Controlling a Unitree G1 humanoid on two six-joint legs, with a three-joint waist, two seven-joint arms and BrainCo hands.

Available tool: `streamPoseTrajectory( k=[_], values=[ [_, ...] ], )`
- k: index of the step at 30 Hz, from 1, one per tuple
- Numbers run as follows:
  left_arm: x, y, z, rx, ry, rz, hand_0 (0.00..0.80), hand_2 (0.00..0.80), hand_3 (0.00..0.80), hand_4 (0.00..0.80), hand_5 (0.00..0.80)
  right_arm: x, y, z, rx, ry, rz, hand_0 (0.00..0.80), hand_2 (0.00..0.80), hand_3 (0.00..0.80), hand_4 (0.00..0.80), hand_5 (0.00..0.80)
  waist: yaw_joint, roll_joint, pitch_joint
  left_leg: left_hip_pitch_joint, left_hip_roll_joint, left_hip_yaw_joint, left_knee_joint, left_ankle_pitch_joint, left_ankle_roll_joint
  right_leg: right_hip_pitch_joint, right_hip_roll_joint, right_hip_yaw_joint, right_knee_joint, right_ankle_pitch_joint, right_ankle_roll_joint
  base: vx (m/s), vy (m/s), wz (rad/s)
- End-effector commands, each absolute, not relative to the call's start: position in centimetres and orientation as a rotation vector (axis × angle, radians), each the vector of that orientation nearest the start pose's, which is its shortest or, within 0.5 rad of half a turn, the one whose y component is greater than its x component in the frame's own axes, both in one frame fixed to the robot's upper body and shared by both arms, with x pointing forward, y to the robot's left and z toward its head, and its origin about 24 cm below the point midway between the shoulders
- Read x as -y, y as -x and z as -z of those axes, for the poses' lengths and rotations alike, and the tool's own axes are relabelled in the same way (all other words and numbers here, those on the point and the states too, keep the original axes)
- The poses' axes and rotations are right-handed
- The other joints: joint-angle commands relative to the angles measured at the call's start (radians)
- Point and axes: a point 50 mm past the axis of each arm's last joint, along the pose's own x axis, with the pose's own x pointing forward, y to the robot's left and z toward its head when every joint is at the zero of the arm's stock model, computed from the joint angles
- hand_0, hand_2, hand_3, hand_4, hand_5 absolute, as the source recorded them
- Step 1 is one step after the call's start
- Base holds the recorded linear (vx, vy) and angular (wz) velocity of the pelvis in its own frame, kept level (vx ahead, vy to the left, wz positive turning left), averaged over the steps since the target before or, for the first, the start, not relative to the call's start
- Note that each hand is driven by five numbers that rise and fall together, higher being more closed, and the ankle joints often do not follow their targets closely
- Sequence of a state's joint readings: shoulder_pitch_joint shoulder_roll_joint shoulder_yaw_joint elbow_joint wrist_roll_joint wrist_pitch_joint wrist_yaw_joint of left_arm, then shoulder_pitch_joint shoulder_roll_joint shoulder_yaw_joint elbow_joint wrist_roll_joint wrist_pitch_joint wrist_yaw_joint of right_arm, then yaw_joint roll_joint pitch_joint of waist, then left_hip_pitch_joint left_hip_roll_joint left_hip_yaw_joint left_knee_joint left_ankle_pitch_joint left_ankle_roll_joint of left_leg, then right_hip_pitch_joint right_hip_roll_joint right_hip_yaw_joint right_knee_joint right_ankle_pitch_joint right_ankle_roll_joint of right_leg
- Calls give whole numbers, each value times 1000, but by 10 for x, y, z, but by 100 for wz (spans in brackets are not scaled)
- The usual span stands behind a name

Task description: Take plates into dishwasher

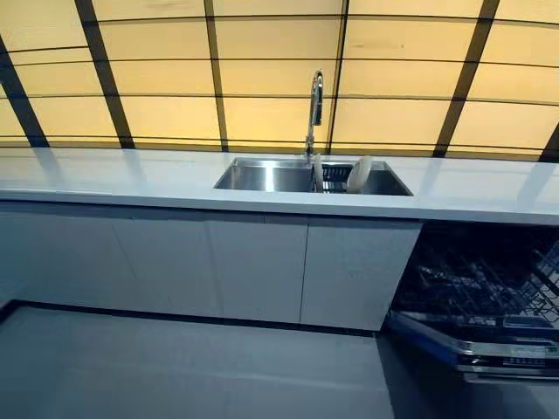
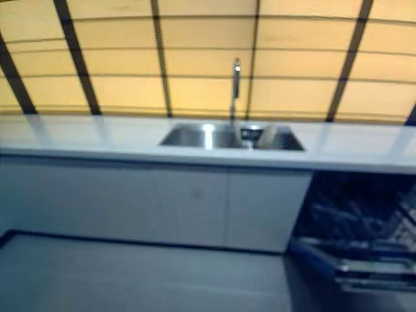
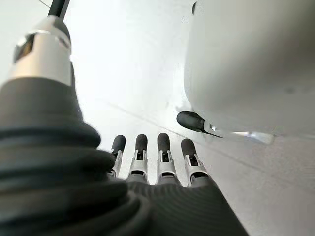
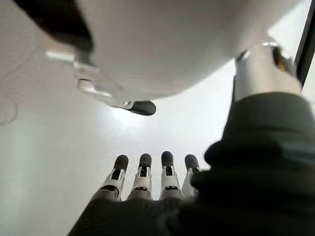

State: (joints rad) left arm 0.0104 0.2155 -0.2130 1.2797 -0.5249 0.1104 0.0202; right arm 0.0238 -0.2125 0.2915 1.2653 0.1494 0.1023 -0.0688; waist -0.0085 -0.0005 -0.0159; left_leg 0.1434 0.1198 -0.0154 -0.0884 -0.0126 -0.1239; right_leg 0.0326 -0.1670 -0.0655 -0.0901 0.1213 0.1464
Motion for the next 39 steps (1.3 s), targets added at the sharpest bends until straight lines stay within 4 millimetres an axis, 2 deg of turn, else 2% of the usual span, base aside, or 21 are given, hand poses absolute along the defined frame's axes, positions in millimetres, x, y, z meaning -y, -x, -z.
streamPoseTrajectory(
  k=[1,8,16,29,32,34,39],
  values=[
    [-214,-87,168,-1313,121,-296,0,0,0,0,0,220,-78,169,-1379,338,26,0,0,0,0,0,6,-16,71,-29,-131,50,1,16,121,73,101,-65,14,-65,-59,0,0,0],
    [-206,-81,171,-1341,159,-276,0,0,0,0,0,218,-78,169,-1379,337,27,0,0,0,0,0,7,-22,68,-32,-132,49,1,17,122,70,103,-63,10,-58,-56,0,0,0],
    [-204,-72,173,-1407,180,-265,0,0,0,0,0,215,-77,170,-1388,339,-3,0,0,0,0,0,2,-28,66,-28,-129,56,1,11,123,70,106,-58,10,-57,-55,0,0,0],
    [-210,-76,171,-1390,155,-291,0,0,0,0,0,212,-77,171,-1388,336,-23,0,0,0,0,0,2,-32,58,-24,-128,56,1,10,124,77,108,-57,9,-62,-58,0,0,0],
    [-211,-76,171,-1394,145,-287,0,0,0,0,0,208,-87,169,-1331,362,-145,0,0,0,0,0,8,-33,58,-22,-128,51,1,11,123,80,106,-59,9,-62,-57,0,0,0],
    [-213,-77,170,-1394,126,-277,0,0,0,0,0,201,-101,166,-1269,349,-279,0,0,0,0,0,17,-37,60,-24,-128,45,1,13,121,82,104,-63,8,-61,-56,0,-20,1],
    [-227,-81,167,-1388,60,-246,0,0,0,0,0,181,-155,141,-1019,279,-532,0,0,0,0,0,41,-57,65,-31,-127,33,1,20,121,82,108,-70,5,-58,-58,-11,-77,8]
  ],
)
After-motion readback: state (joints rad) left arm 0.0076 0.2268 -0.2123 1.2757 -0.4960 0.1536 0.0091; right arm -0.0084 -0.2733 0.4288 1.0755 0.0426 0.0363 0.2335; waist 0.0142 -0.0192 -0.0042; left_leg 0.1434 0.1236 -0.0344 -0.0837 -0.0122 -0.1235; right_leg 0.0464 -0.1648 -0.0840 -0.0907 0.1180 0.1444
